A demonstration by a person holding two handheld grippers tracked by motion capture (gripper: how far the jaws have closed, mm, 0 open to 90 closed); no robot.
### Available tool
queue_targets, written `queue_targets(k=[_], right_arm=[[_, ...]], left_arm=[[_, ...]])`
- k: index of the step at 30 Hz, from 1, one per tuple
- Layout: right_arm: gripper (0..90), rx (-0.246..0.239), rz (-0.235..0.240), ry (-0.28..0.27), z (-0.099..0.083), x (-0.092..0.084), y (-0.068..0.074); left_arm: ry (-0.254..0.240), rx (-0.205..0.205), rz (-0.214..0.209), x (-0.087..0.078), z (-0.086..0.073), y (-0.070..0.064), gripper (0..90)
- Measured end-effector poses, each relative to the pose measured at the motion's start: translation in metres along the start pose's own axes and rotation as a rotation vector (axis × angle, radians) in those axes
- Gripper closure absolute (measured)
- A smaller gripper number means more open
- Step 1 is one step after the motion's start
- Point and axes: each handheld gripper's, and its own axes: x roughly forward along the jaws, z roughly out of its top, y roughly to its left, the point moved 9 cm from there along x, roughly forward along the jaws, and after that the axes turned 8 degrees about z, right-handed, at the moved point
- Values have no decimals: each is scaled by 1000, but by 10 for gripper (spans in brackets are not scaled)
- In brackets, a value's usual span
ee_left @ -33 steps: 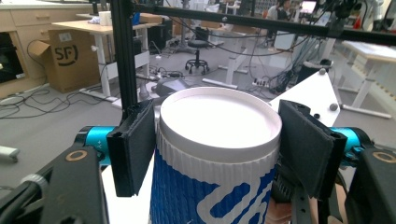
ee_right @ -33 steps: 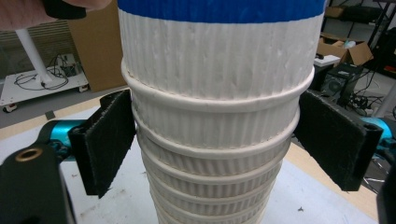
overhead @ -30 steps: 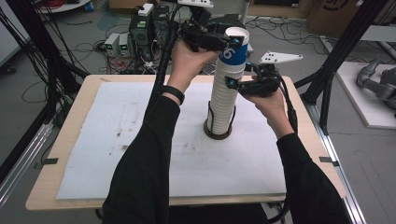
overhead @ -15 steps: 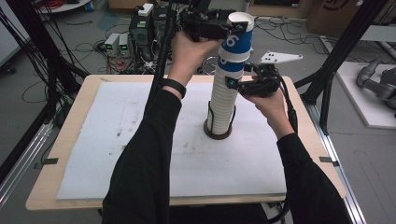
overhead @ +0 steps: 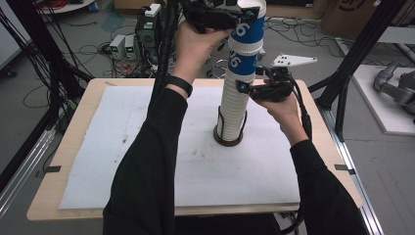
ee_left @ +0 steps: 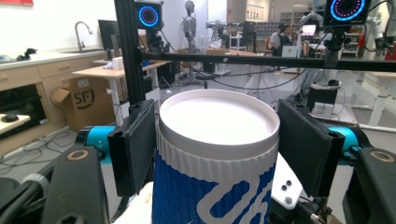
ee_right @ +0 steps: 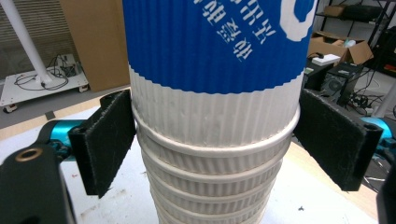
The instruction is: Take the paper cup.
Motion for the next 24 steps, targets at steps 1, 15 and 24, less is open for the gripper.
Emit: queue_targets(k=[1, 15, 24], right_arm=[[139, -1, 0, 1, 0, 0, 0], [138, 1, -3, 3, 0, 0, 0], [138, 1, -2, 7, -1, 0, 0]], left_arm=[[-4, 4, 6, -2, 2, 0, 306], [-2, 31, 15, -35, 12, -3, 306], [20, 43, 26, -68, -1, -4, 306]])
